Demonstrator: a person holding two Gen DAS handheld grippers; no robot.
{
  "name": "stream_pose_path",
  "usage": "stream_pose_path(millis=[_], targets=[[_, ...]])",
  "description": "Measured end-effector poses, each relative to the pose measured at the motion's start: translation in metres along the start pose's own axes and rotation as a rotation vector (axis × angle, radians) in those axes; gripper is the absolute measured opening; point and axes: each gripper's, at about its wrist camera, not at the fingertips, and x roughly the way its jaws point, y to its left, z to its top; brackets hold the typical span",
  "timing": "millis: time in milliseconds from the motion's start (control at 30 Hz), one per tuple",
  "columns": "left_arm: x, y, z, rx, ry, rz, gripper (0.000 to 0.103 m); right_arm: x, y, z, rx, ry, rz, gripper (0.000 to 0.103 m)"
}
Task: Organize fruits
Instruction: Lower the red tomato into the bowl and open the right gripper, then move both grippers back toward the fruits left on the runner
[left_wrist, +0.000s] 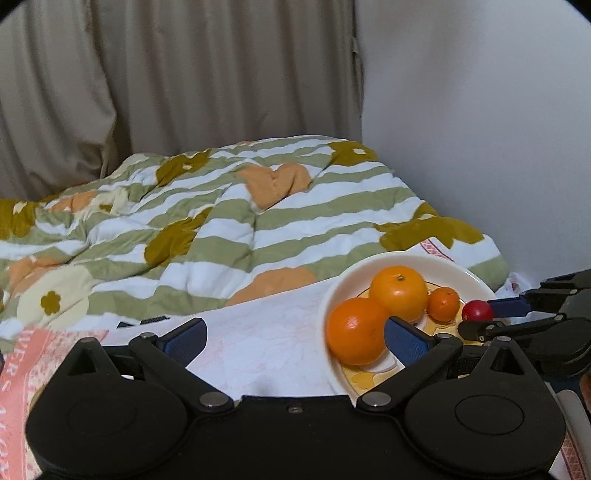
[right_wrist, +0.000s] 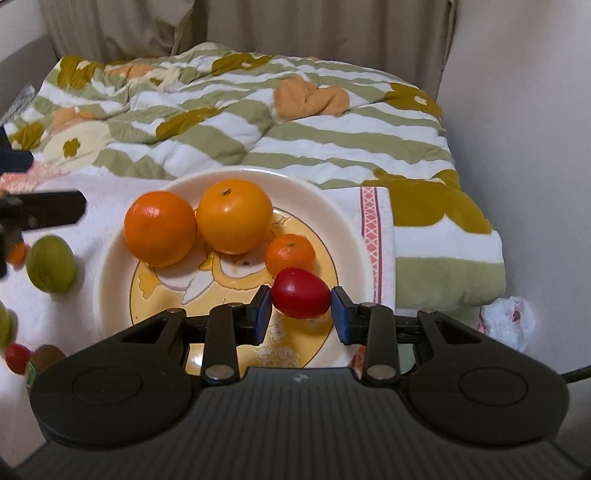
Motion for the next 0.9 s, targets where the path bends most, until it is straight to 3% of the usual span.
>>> stream_pose_path(millis=[100, 233, 500, 900], targets=[[-0.001, 0.006, -0.002, -0.024, 0.008, 0.000, 0.103, 0.001, 0.002, -0.001, -0.023, 0.001, -0.005, 0.052], [-0.007, 0.013, -0.001, -0.053, 0.012, 0.003, 0.103, -0.010, 0.002, 0.000, -0.024, -0.049, -0.036, 0.103], [-0.031, 0.014, -0.001, -0.077, -0.010, 0.033, 0.103, -0.034, -0.005, -0.005, 0.000, -0.092, -0.034, 0.103], [-0.102, 0.017, -0.012, -0.128, -0.096, 0.099, 0.103, -0.103, -0.006, -0.020, 0.015, -0.163, -0.022, 0.103]])
